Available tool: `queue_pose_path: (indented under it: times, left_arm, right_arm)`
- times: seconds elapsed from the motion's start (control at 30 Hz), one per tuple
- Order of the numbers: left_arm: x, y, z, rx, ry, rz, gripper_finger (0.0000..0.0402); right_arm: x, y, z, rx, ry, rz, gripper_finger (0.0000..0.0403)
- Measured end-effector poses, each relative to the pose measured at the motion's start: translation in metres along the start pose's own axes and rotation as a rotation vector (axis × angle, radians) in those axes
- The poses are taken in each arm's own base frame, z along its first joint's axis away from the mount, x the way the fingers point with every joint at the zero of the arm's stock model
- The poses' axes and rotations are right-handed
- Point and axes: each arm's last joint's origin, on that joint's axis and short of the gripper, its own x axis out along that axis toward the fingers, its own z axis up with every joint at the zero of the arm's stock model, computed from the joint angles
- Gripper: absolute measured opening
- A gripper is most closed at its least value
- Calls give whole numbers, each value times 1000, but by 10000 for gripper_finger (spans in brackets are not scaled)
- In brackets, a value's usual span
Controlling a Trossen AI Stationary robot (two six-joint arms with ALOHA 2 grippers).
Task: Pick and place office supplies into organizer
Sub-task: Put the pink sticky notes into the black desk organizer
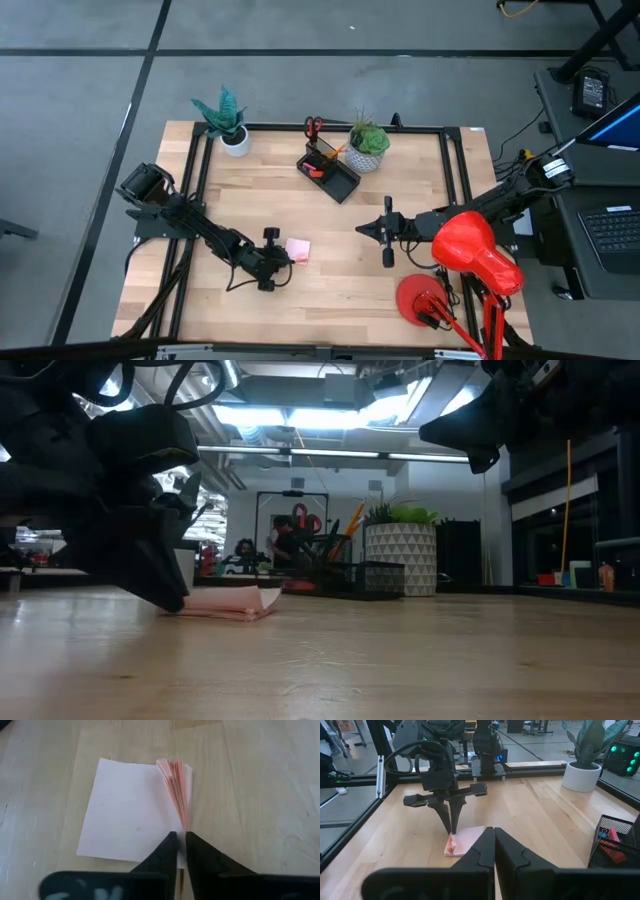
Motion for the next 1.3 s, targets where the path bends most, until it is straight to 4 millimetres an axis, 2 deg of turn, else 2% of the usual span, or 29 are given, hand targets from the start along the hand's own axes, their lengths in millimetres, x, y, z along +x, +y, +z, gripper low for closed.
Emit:
queue_pose_path:
  times: [0.1,0.5,1.03,1.3]
  left_arm:
    - [0,0,0,-1,0,-1,7]
    - [0,-2,4,24,-41,-22,2]
    - [-29,4,24,69,-192,48,2]
    - [-33,9,32,137,-255,142,2]
  right_arm:
    - [0,0,0,2,0,0,7]
    - [0,0,0,4,1,0,7]
    - [0,0,-1,1,6,-1,7]
    - [1,1,3,11,-14,1,7]
